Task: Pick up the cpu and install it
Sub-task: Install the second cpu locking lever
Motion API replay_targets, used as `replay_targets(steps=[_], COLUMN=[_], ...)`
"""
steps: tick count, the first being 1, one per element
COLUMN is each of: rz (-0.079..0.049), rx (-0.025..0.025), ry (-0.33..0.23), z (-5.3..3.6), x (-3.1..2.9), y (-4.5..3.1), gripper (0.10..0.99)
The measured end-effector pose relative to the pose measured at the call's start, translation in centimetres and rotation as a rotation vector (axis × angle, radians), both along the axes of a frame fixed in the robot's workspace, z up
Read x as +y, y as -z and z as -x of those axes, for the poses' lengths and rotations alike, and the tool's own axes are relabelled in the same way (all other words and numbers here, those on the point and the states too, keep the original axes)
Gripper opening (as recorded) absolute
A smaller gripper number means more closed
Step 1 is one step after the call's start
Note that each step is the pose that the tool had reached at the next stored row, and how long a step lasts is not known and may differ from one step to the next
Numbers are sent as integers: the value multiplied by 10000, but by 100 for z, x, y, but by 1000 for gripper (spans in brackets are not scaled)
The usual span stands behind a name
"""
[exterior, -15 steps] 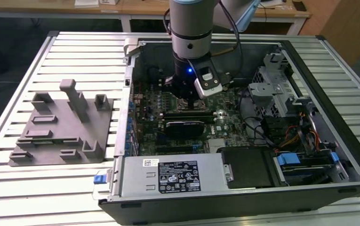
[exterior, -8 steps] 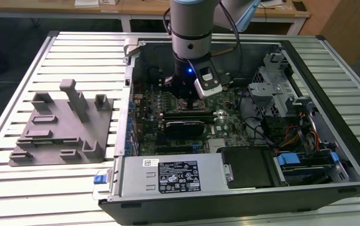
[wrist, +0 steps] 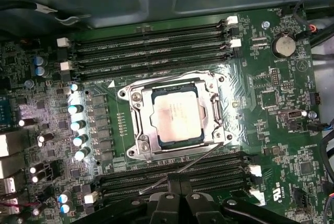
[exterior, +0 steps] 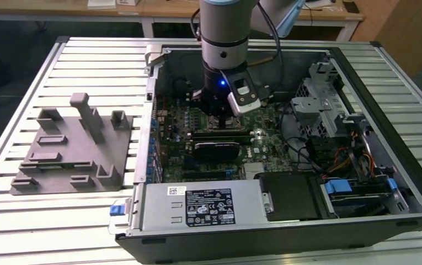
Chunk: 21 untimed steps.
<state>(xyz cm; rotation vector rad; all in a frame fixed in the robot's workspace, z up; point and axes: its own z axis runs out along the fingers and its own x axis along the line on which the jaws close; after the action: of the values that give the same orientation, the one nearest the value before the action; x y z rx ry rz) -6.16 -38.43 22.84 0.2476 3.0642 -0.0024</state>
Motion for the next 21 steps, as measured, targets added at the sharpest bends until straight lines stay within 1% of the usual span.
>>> replay_targets(steps=[12,17,21], rz=[-30,-33,-31], rx=[1,0,1], ry=[-1089,-1312,-1318], z=[54,78,78], x=[-7,-26,-27], y=[40,62,61], gripper=[106,106,106])
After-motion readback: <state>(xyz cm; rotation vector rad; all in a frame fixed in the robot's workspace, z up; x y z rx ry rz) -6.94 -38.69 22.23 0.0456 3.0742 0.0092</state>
